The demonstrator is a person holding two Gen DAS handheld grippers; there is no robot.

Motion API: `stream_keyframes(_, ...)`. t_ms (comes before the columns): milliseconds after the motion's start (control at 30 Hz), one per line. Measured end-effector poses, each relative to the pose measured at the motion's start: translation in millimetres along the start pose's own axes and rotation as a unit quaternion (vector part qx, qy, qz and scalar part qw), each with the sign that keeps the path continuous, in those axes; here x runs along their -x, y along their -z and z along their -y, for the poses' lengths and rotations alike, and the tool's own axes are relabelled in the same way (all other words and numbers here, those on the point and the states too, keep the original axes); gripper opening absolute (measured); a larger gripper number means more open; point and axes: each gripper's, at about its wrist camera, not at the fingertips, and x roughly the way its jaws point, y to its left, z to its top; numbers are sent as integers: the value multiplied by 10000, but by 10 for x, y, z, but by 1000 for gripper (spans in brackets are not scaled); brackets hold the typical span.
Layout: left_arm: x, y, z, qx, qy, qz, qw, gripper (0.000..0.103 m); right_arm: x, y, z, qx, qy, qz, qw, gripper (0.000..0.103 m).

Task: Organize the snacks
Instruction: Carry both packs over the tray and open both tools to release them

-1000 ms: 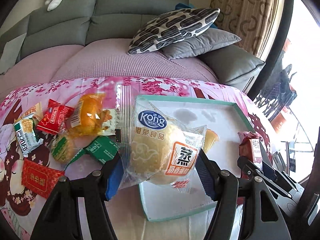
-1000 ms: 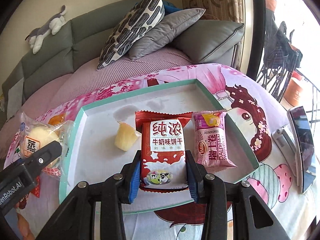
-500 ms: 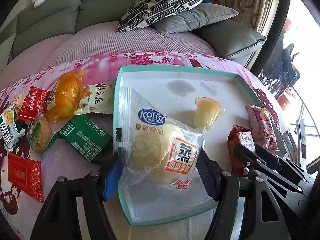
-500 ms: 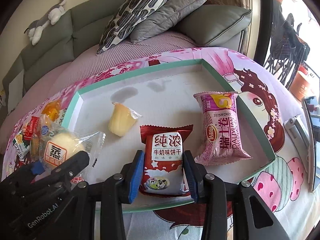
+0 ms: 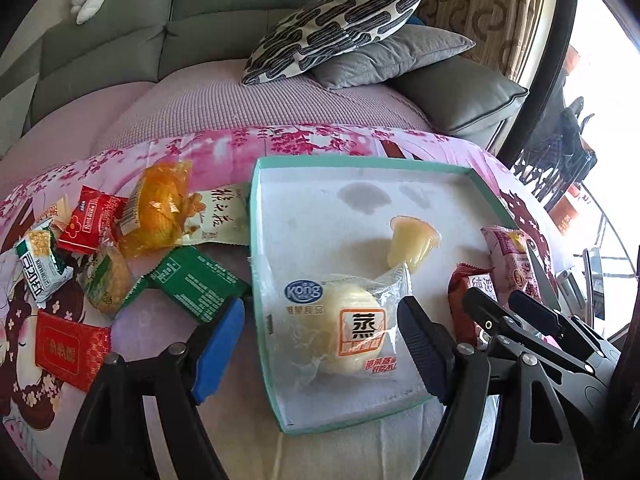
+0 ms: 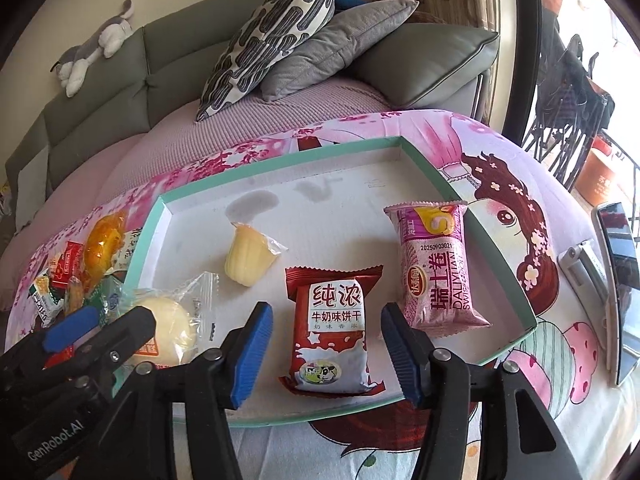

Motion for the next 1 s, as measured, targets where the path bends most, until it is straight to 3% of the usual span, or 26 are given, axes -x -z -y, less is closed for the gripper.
stream_keyframes(100,70,-5,-131,204,-90,54,9997,80,-7,6,-29,81,-54,-4,10000,80)
stream_keyframes(267,119,21,-409,596,-259,59,9979,80,-13,25,-93,247,-44,44,9997,93)
stream_keyframes(367,115,66,-550,744,-428,58,9963,81,-11,30,-104,229,-92,64,9997,93)
stream_keyframes(433,121,92,-629,801,-612,92,9949,92,-14,34,-120,271,-57,77,9996,95)
stream_keyframes(467,129,103,-666,830,-710,133,9939,95,-17,36,-127,288,-41,84,9995,103)
stream_keyframes(633,182,127,-786,892,-969,325,9908,99,-6,53,-159,360,-29,137,9993,103)
stream_keyframes(1000,165,77,-808,670,-1124,407,9906,101,68,91,-249,505,89,305,9982,103)
